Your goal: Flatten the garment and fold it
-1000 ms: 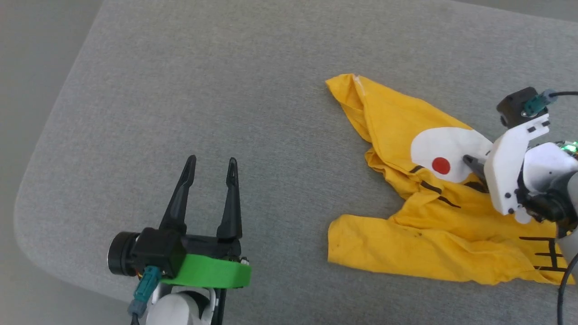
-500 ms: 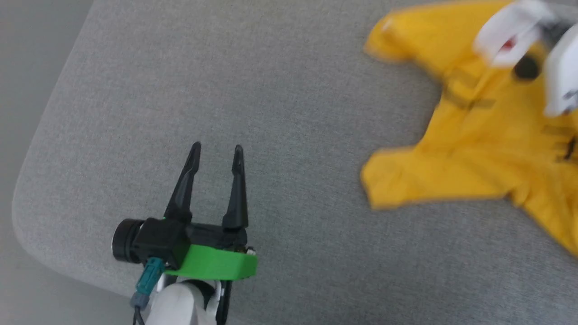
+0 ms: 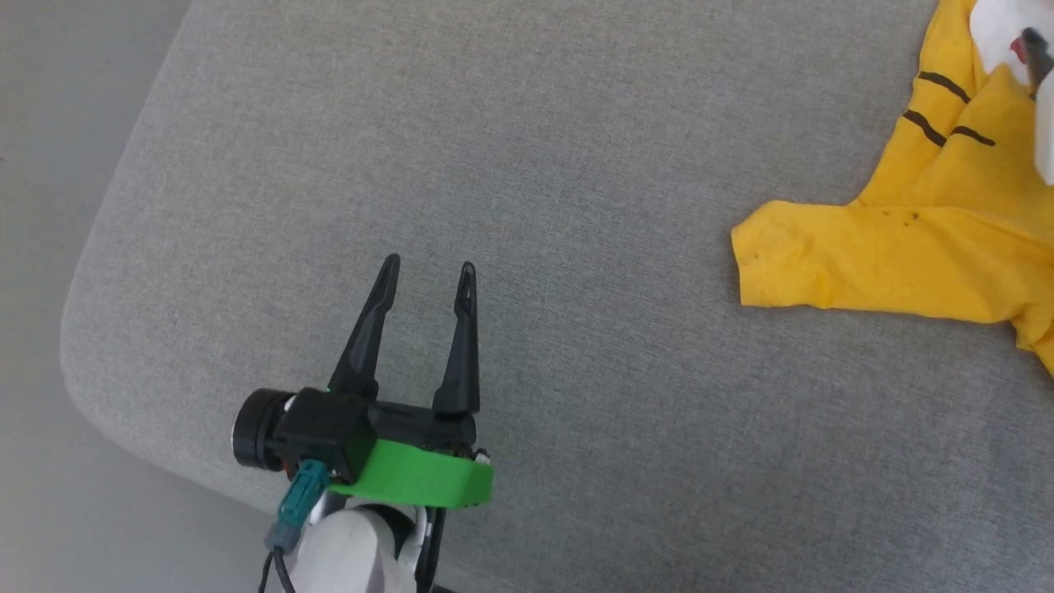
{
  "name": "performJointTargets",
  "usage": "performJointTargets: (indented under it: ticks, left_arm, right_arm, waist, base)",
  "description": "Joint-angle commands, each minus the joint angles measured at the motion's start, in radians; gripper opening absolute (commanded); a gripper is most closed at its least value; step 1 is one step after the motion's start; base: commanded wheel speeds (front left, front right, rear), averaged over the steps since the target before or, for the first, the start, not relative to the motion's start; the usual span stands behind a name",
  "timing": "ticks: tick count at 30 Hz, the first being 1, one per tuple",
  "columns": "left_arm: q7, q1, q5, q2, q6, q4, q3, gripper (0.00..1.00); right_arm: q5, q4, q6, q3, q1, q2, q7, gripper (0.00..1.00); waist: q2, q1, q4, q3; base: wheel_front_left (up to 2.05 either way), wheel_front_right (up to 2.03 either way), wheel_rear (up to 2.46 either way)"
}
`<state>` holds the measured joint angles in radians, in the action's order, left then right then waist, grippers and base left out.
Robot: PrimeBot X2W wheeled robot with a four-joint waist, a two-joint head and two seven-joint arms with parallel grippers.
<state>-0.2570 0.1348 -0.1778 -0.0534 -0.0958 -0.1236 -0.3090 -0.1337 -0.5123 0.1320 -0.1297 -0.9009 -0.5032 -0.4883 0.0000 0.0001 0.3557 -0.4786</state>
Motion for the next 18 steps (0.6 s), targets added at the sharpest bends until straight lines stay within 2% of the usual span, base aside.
performJointTargets:
  ticks: [1, 7, 11, 15, 18]
  left_arm:
    - [-0.005, 0.016, -0.005, 0.003, -0.002, 0.005, 0.002, 1.0]
    - [-0.005, -0.014, 0.025, 0.003, 0.01, 0.012, 0.036, 1.0]
    - [-0.005, -0.046, 0.043, -0.004, 0.019, 0.005, 0.069, 1.0]
    - [-0.005, -0.086, 0.055, -0.013, 0.026, -0.002, 0.097, 1.0]
    - [-0.005, -0.115, 0.058, -0.017, 0.027, -0.007, 0.119, 1.0]
  right_arm:
    - [0.001, -0.004, -0.001, 0.011, 0.006, 0.011, 0.02, 1.0]
    - [-0.027, 0.08, -0.001, 0.082, 0.065, 0.054, 0.094, 1.0]
    - [-0.051, 0.24, -0.001, 0.169, 0.191, 0.101, 0.132, 1.0]
    - [-0.044, 0.472, -0.001, 0.285, 0.412, 0.191, 0.166, 1.0]
    - [-0.02, 0.645, -0.001, 0.374, 0.6, 0.306, 0.191, 1.0]
  waist:
    - [0.0, -0.0001, -0.022, 0.027]
    - [0.0, -0.0001, -0.08, 0.113]
    - [0.0, -0.0001, -0.125, 0.162]
    - [0.0, -0.0001, -0.169, 0.203]
    - [0.0, -0.0001, -0.199, 0.224]
  base:
    - [0.0, 0.0, 0.0]
    - [0.0, 0.0, 0.0]
    - [0.0, 0.0, 0.0]
    - [0.0, 0.0, 0.0]
    - [0.0, 0.0, 0.0]
